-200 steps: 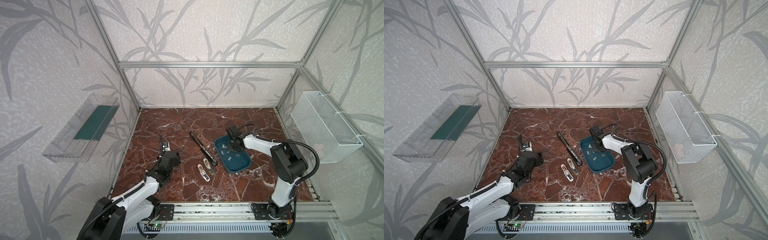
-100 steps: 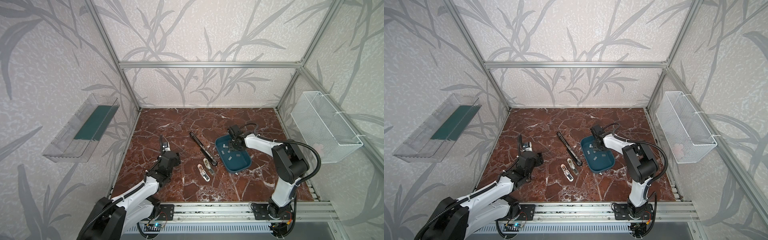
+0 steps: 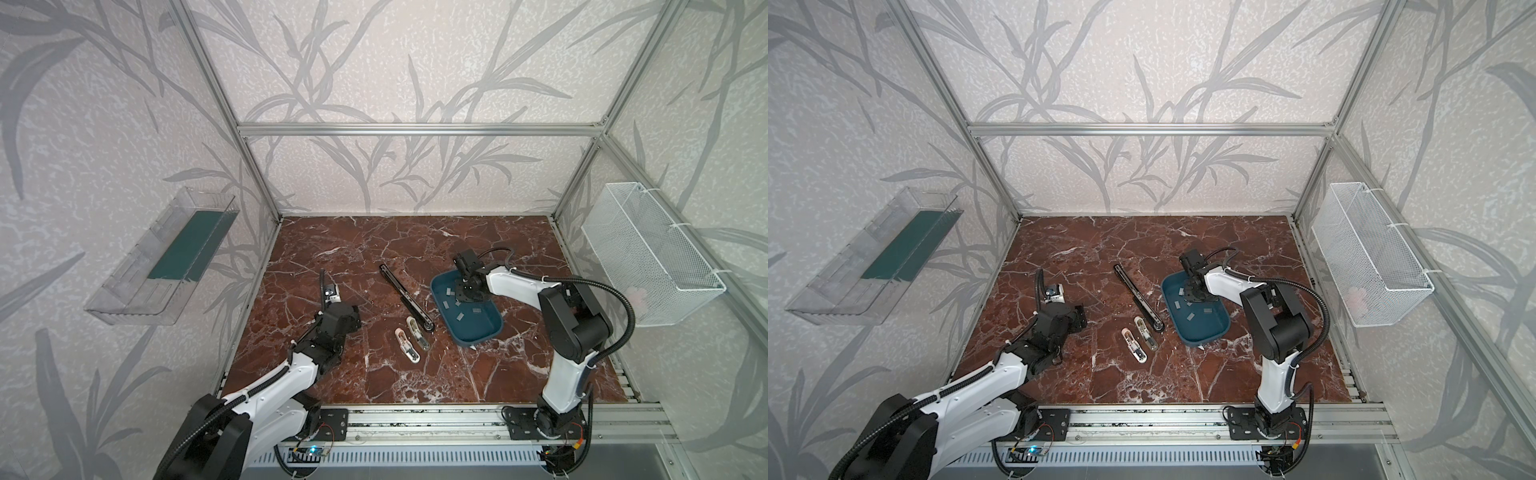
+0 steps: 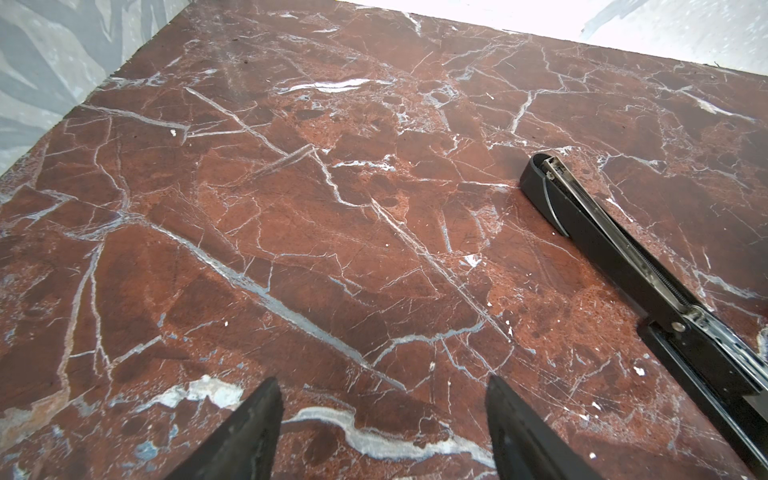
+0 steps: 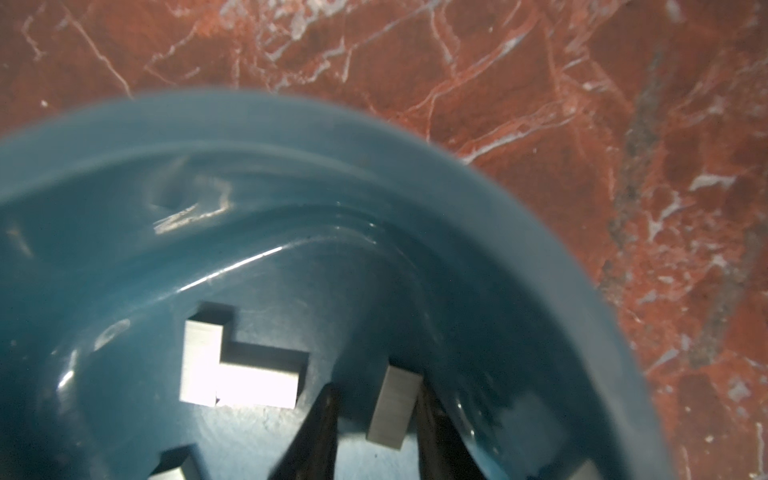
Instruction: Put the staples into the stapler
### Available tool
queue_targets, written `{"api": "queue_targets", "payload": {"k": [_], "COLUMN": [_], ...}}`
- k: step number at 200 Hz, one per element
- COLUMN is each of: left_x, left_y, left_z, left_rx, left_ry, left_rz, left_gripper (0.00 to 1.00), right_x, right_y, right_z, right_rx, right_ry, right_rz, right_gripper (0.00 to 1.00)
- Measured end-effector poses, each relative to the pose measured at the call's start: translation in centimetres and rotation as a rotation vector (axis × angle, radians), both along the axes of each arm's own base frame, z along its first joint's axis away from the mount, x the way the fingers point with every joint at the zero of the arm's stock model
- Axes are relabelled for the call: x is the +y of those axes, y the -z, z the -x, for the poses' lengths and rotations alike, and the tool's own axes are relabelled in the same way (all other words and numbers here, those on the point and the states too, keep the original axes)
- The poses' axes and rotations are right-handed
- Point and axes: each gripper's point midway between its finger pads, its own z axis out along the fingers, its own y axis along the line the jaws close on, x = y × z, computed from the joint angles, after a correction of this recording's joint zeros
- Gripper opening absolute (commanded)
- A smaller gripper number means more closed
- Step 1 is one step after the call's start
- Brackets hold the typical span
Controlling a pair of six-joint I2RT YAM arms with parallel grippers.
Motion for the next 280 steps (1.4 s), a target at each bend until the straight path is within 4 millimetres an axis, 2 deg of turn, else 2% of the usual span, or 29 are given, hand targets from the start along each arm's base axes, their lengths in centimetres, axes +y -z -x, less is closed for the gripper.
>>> {"api": "queue_targets", "payload": {"k": [106, 197, 225, 251, 280], "left_x": [0.0, 0.0, -0.2, -0.6, -1.1], "left_y": [0.0, -0.1, -0.1, 0.0, -0.3], "left_z": [0.0, 0.0, 0.0, 0.0, 0.0], "left_rx": [0.000, -0.003, -0.001, 0.003, -0.003], "left_ry": [0.000, 0.001, 0.010, 0.033, 0.065], "left_rz": [0.000, 0.002, 0.008, 0.015, 0.026], "left_gripper": [0.77, 0.77, 0.77, 0.77, 0.79], "right_x": [0.3, 0.4, 0.5, 0.6, 2.1], "right_y": [0.0, -0.1, -0.4, -2.3, -7.4], "right_z": [-0.7, -0.8, 0.0, 1.4, 3.0], "right_rx": [-0.004, -0.007, -0.008, -0.052, -0.199], "right_ry": [-0.001, -0.018, -0.047, -0.092, -0.188], "right_rz": [0.000, 0.002, -0.010, -0.027, -0.087], "right_gripper": [0.15, 0.12, 0.12, 0.12, 0.12]}}
